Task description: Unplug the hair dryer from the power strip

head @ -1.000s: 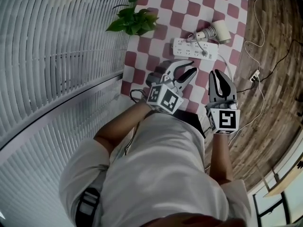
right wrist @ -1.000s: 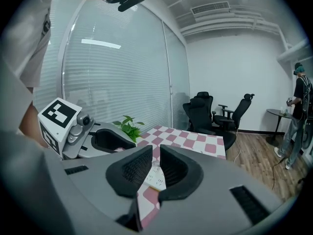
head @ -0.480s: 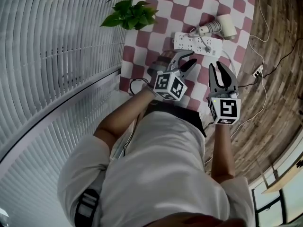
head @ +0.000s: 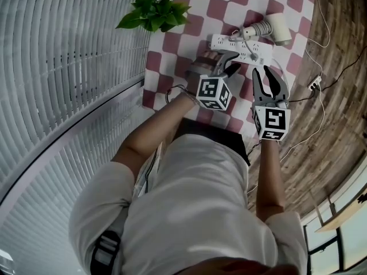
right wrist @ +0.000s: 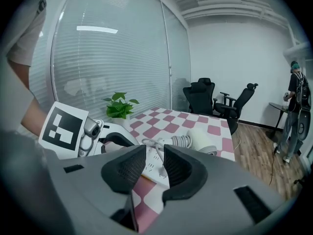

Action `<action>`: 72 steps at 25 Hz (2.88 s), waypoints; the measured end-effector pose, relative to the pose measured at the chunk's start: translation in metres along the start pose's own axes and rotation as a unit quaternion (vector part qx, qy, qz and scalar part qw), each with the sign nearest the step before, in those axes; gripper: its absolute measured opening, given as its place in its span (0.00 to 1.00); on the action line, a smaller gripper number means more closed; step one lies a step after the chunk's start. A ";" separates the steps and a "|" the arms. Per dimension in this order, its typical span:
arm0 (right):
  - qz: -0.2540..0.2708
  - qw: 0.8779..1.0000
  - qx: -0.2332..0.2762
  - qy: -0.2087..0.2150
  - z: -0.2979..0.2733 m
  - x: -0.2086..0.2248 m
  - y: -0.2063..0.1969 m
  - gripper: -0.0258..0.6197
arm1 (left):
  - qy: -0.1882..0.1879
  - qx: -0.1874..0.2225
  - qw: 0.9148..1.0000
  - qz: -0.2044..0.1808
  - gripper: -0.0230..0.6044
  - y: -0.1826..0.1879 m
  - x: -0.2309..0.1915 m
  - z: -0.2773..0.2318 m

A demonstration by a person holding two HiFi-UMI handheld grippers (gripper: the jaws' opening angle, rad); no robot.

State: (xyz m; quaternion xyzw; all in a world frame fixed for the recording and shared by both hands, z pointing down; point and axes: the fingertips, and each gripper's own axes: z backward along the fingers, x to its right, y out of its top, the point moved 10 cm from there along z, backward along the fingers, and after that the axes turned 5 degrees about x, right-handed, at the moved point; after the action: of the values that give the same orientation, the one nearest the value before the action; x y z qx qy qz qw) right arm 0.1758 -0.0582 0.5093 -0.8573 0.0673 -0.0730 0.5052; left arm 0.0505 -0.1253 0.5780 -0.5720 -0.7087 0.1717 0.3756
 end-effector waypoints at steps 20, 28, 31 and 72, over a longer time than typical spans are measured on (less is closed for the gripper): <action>0.027 0.999 -0.036 0.002 -0.053 0.015 -0.046 0.25 | -0.046 -0.053 0.996 -0.052 0.37 -0.014 0.005 -0.042; 0.050 0.998 -0.028 -0.005 -0.068 0.014 -0.051 0.25 | -0.040 -0.059 0.993 -0.098 0.38 -0.017 0.012 -0.044; 0.064 0.998 -0.025 -0.014 -0.070 0.013 -0.053 0.16 | -0.035 -0.059 0.993 -0.101 0.38 -0.018 0.012 -0.044; 0.042 0.998 -0.049 -0.014 -0.071 0.014 -0.048 0.13 | -0.042 -0.108 0.985 -0.128 0.38 -0.015 0.011 -0.051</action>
State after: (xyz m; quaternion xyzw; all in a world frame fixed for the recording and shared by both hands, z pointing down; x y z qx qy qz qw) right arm 0.1773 -0.0989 0.5864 -0.8781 0.0997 -0.0364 0.4665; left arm 0.0766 -0.1284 0.6252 -0.5062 -0.8054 0.0692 0.3004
